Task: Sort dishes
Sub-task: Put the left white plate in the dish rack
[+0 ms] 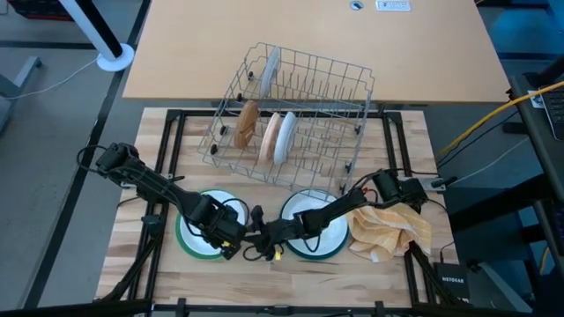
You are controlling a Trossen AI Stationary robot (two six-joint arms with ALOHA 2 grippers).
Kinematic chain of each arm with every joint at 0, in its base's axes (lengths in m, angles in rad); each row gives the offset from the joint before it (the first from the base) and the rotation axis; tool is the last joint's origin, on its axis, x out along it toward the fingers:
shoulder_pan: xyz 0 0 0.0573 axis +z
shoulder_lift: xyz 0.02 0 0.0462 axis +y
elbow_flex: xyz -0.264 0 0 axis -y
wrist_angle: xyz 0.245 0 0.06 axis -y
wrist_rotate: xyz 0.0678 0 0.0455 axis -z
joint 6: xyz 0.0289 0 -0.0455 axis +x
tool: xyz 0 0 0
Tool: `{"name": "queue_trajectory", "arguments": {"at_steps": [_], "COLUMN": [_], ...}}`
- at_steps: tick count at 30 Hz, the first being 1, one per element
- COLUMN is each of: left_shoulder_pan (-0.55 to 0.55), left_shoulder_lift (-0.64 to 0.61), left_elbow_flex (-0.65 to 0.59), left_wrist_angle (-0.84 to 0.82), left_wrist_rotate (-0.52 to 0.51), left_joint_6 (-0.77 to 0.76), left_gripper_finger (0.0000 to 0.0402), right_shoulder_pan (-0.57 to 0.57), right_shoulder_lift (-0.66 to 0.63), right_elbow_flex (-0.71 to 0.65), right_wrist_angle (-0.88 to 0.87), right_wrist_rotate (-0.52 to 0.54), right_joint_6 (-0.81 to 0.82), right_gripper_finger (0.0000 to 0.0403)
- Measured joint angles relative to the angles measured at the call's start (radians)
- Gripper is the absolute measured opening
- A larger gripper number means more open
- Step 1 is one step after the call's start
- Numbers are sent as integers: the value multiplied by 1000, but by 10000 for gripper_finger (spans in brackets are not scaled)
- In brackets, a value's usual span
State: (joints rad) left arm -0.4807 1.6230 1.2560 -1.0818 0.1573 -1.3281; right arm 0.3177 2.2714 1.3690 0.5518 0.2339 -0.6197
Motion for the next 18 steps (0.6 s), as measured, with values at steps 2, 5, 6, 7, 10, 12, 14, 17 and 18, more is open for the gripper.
{"name": "queue_trajectory", "arguments": {"at_steps": [2, 5, 6, 7, 10, 12, 14, 17, 18], "left_shoulder_pan": [-20, -59, -75, -90, -136, -162, -182, -207, -216], "left_shoulder_lift": [0, 0, 0, 0, 0, 1, 2, 9, 10], "left_elbow_flex": [0, -1, -1, -2, -2, -2, -5, -6, -6], "left_wrist_angle": [-51, -113, -122, -121, -79, -65, -54, -62, -61], "left_wrist_rotate": [-1, -9, -11, -11, -11, -10, -11, -19, -26], "left_joint_6": [-3, 5, 16, 31, 98, 114, 113, 141, 166], "left_gripper_finger": [0, 0, 1, 2, 11, 26, 49, 90, 103], "right_shoulder_pan": [0, 1, 1, 1, 1, 1, 2, 2, 2], "right_shoulder_lift": [1, 1, 1, 1, 1, 1, 1, 1, 1], "right_elbow_flex": [0, 0, 0, 0, 0, 0, 0, 0, 0], "right_wrist_angle": [-52, -85, -85, -85, -84, -84, -83, -83, -82], "right_wrist_rotate": [-10, -16, -15, -13, -9, -9, -9, -9, -9], "right_joint_6": [0, 9, 9, 9, 10, 10, 11, 12, 12], "right_gripper_finger": [127, 127, 127, 127, 127, 127, 127, 127, 127]}}
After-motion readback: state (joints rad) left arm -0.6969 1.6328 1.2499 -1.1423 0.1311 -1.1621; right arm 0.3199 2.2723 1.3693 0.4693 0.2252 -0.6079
